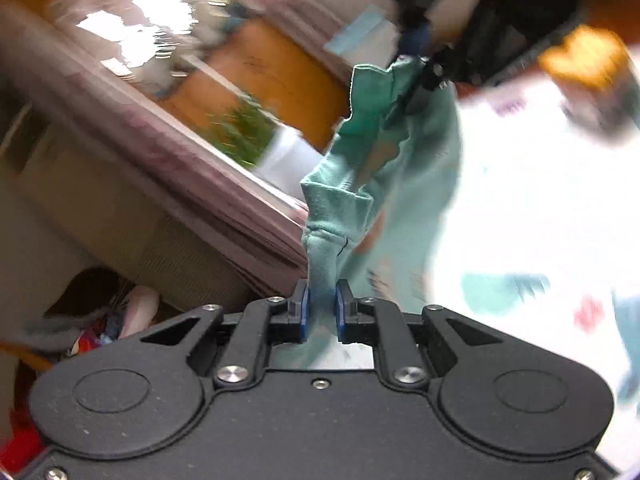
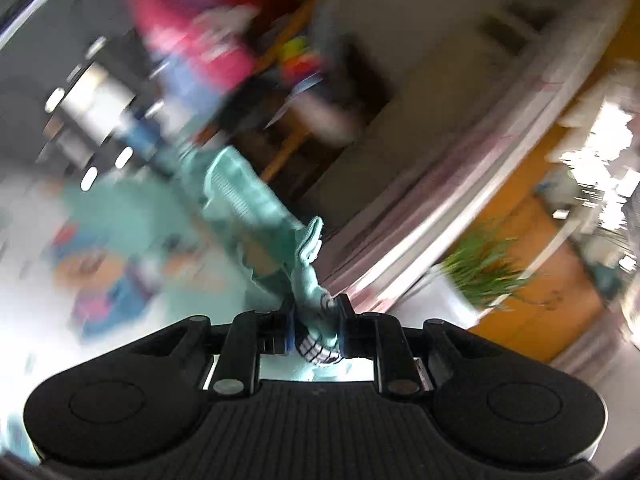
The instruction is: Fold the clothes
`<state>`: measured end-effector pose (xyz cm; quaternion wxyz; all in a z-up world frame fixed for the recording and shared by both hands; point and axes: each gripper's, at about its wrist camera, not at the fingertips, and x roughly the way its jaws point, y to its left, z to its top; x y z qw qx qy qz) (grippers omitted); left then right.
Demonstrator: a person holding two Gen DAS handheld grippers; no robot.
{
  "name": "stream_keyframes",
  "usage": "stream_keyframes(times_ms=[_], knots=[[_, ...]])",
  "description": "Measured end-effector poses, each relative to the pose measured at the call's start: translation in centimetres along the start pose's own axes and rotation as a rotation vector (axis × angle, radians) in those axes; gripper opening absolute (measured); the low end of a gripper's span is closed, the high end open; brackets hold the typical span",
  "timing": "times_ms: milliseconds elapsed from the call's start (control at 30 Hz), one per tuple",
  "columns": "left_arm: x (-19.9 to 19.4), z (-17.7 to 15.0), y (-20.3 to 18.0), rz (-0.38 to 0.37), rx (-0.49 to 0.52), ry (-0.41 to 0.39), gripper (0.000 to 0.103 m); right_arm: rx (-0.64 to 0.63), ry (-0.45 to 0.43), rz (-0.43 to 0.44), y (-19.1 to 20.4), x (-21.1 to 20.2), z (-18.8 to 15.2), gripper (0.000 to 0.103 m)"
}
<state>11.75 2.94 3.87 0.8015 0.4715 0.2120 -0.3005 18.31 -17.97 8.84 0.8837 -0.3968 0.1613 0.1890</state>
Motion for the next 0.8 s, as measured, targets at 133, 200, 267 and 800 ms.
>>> stream_keyframes(times_ms=[133, 200, 267, 800], knots=[[2.5, -3.8, -7.1, -0.279, 0.149, 0.144, 0.013, -0.098, 0.216, 0.250, 7.9, 2.6, -7.3, 0.022], [3.8, -5.7, -10.6, -0.418, 0.223, 0.216, 0.028, -0.144, 0.392, 0.464, 13.0, 3.8, -11.6, 0.026], [4.8, -7.5, -13.5, -0.540, 0.279, 0.279, 0.028, -0.256, 0.530, 0.655, 17.9, 3.8, -15.3, 0.031], [14.1, -11.5, -3.9, -0.282, -0.380, 0.381, 0.036, 0.602, 0.589, 0.588, 8.8, 14.2, -21.3, 0.054]])
